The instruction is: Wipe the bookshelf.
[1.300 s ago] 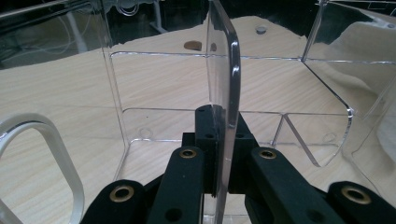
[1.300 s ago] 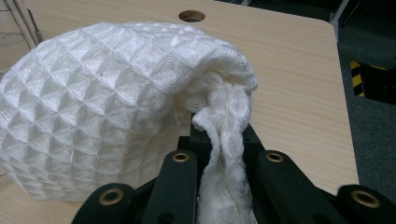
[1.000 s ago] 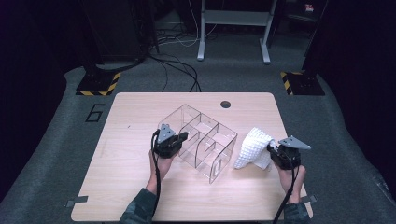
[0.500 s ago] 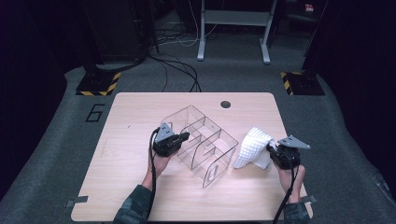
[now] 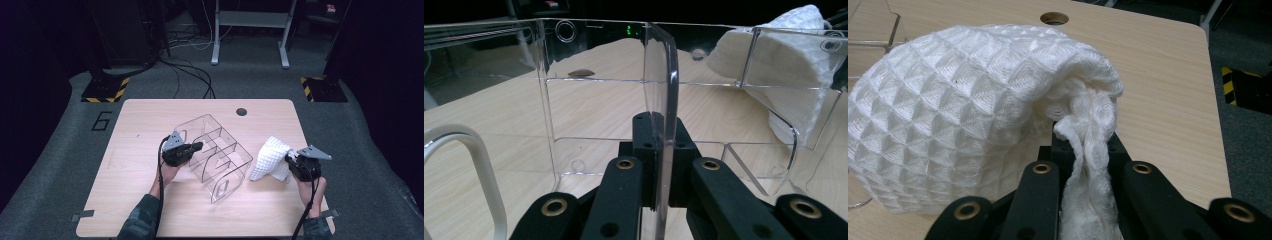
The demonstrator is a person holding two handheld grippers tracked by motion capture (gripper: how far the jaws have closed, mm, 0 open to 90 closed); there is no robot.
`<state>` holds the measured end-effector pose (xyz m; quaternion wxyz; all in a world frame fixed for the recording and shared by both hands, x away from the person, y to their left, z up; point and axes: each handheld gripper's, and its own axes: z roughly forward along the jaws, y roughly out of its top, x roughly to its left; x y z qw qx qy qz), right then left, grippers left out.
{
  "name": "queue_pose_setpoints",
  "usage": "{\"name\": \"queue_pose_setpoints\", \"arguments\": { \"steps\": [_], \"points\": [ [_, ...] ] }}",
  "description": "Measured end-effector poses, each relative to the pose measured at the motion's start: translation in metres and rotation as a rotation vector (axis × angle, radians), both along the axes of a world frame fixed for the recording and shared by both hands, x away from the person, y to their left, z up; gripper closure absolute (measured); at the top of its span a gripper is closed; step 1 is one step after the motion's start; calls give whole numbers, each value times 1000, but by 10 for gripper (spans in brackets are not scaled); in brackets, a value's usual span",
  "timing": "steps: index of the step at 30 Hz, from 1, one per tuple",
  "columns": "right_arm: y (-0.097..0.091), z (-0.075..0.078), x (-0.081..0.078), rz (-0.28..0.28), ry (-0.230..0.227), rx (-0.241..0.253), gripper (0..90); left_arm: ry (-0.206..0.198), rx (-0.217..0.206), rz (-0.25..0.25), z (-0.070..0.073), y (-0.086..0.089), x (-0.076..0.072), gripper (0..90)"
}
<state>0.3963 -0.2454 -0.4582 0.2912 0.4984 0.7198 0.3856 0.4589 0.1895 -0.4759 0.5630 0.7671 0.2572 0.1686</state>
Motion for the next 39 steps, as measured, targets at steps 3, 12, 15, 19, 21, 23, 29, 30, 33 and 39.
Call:
{"name": "queue_pose_setpoints", "arguments": {
  "steps": [3,12,15,19,21,23,29,30,33,39],
  "points": [
    [1,0,0,7,-1,-4,826,-4,-2,-16,-2,4,3,871],
    [5,0,1,10,3,-8,826,9,-9,-23,-10,10,7,863],
    [6,0,1,19,0,-5,826,9,4,-23,-12,12,7,860],
    [7,0,1,18,2,-1,826,-2,18,-19,-11,12,6,852],
    [7,0,1,20,0,-6,826,-14,13,-2,-10,11,5,810],
    [7,0,1,20,0,-8,827,-22,14,7,-7,11,3,755],
    [8,0,1,23,3,-8,828,-42,42,66,2,8,-6,478],
    [8,0,1,23,3,-7,827,-43,57,67,4,9,-7,429],
    [9,0,1,22,3,-6,827,-53,60,96,10,10,-14,338],
    [10,0,1,22,5,-6,827,-70,53,136,20,13,-29,217]
  ]
}}
